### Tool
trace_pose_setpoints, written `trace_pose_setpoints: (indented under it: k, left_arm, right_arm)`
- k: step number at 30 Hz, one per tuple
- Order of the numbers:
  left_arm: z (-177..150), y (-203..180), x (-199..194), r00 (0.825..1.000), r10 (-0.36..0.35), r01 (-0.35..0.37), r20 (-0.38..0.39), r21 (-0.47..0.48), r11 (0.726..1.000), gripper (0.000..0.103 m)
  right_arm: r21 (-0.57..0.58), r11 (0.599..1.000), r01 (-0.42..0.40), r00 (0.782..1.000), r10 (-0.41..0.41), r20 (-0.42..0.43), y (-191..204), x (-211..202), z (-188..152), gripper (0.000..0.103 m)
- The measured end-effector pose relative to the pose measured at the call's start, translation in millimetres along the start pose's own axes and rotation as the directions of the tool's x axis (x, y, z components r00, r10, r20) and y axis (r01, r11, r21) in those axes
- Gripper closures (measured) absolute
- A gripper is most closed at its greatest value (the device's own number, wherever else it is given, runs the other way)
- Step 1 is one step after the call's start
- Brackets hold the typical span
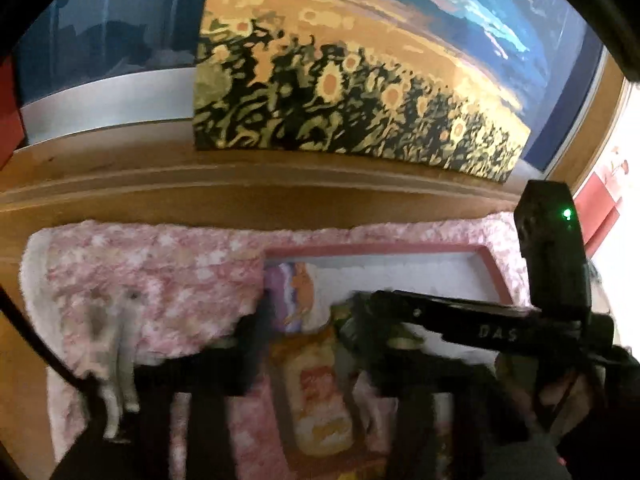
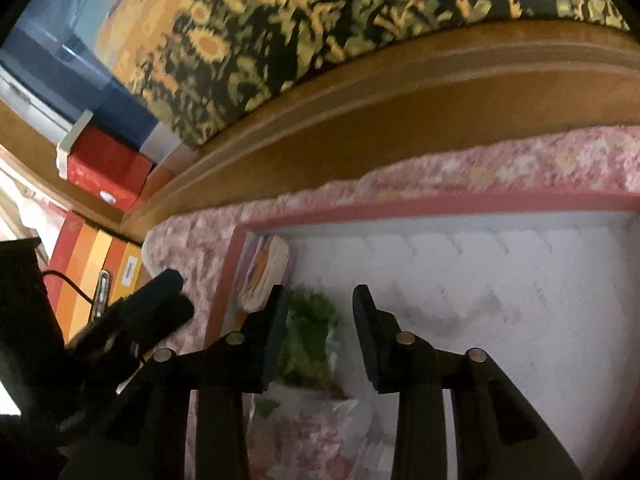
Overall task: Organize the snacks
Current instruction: 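Carry the purple tin into the tray with the left tool while the right tool places the pea bag there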
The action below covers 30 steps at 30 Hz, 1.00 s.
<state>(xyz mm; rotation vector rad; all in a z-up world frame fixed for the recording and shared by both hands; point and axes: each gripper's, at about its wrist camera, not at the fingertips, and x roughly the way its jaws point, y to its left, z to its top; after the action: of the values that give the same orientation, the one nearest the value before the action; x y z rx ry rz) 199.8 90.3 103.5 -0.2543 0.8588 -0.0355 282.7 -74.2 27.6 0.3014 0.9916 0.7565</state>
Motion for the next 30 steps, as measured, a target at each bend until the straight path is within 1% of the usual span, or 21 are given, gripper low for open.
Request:
trace_pose_setpoints:
  k: [1, 4, 6, 7, 11, 13, 14, 15, 16, 18, 19, 21, 22, 23, 24, 25, 26, 27, 28, 29, 30]
  left_arm:
    - [-2, 2, -3, 1.0, -0.004, 0.004, -0.004, -0.004, 1.0, 0.078]
    - [-13, 7, -9, 1.0, -0.003, 0.003, -0.025, -0.011, 1.0, 0.078]
    - [-23, 9, -12, 0.999, -0.008, 0.008, -0.036, -0.016, 1.0, 0.078]
    - [-27, 9, -13, 0.999, -0.012, 0.011, -0.044, -0.022, 1.0, 0.078]
    - [-39, 11, -17, 0.997, -0.031, 0.027, -0.074, -0.052, 0.998, 0.078]
    - [-41, 10, -23, 0.998, -0.031, 0.028, -0.057, -0.049, 0.998, 0.078]
    - [-43, 11, -27, 0.998, -0.03, 0.028, -0.046, -0.052, 0.998, 0.078]
    - [-44, 11, -29, 0.999, -0.03, 0.028, -0.041, -0.058, 0.998, 0.078]
    - [-45, 12, -32, 0.999, -0.034, 0.032, -0.037, -0.065, 0.997, 0.078]
    - [-50, 15, -39, 0.999, -0.043, 0.041, -0.027, -0.066, 0.997, 0.078]
    - [-52, 16, -41, 0.999, -0.041, 0.039, -0.025, -0.064, 0.997, 0.078]
    - [-53, 17, -41, 0.999, -0.038, 0.036, -0.028, -0.073, 0.997, 0.078]
    - [-54, 18, -41, 0.999, -0.03, 0.027, -0.029, -0.079, 0.997, 0.078]
    - [-53, 17, -41, 0.999, -0.019, 0.016, -0.029, -0.077, 0.997, 0.076]
    - [-53, 16, -43, 1.0, -0.006, 0.004, -0.024, -0.074, 0.997, 0.07]
    - [-53, 16, -45, 1.0, 0.001, -0.002, -0.016, -0.071, 0.997, 0.068]
    - [-53, 16, -50, 1.0, 0.001, -0.001, 0.0, -0.072, 0.997, 0.065]
    - [-54, 16, -53, 1.0, 0.0, 0.001, 0.012, -0.072, 0.997, 0.064]
    - [-54, 15, -60, 1.0, 0.002, 0.001, 0.03, -0.07, 0.998, 0.064]
    - [-56, 15, -63, 0.999, 0.003, 0.0, 0.04, -0.07, 0.998, 0.062]
    - [-57, 15, -68, 0.999, 0.002, 0.002, 0.053, -0.071, 0.997, 0.06]
  right_arm:
    - [0.002, 1.0, -0.01, 1.0, 0.01, -0.011, 1, 1, -3, 0.067]
    - [0.01, 1.0, 0.003, 0.999, -0.003, -0.037, 3, 3, -10, 0.067]
    - [0.018, 1.0, -0.013, 0.999, 0.013, -0.039, 3, 3, -15, 0.076]
    - [0.016, 1.0, -0.002, 1.0, 0.002, -0.028, 3, 3, -16, 0.079]
    - [0.096, 0.995, -0.042, 0.999, 0.044, -0.021, -3, 5, -14, 0.085]
    - [0.195, 0.977, -0.09, 0.995, 0.096, -0.022, -14, 5, -14, 0.086]
    - [0.252, 0.96, -0.124, 0.991, 0.133, -0.02, -21, 6, -14, 0.086]
    - [0.338, 0.926, -0.165, 0.983, 0.181, -0.015, -32, 8, -16, 0.086]
    - [0.38, 0.908, -0.177, 0.98, 0.197, -0.014, -36, 9, -17, 0.086]
    - [0.434, 0.879, -0.198, 0.974, 0.227, -0.016, -43, 11, -19, 0.085]
    - [0.427, 0.884, -0.19, 0.975, 0.222, -0.025, -42, 11, -18, 0.085]
    - [0.386, 0.911, -0.146, 0.981, 0.185, -0.064, -35, 13, -15, 0.075]
    - [0.343, 0.929, -0.14, 0.981, 0.177, -0.08, -29, 14, -13, 0.075]
    - [0.307, 0.943, -0.128, 0.983, 0.162, -0.087, -24, 16, -12, 0.075]
    - [0.259, 0.96, -0.105, 0.987, 0.133, -0.093, -17, 15, -11, 0.074]
    - [0.24, 0.966, -0.092, 0.989, 0.117, -0.094, -14, 14, -10, 0.07]
    - [0.22, 0.972, -0.081, 0.991, 0.103, -0.091, -9, 11, -9, 0.054]
    - [0.189, 0.98, -0.068, 0.993, 0.084, -0.079, -3, 5, -9, 0.028]
    - [0.167, 0.985, -0.052, 0.995, 0.064, -0.07, 0, -1, -9, 0.016]
    - [0.129, 0.991, -0.029, 0.998, 0.036, -0.046, 7, -11, -11, 0.008]
    - [0.103, 0.995, -0.02, 0.999, 0.023, -0.026, 11, -19, -12, 0.008]
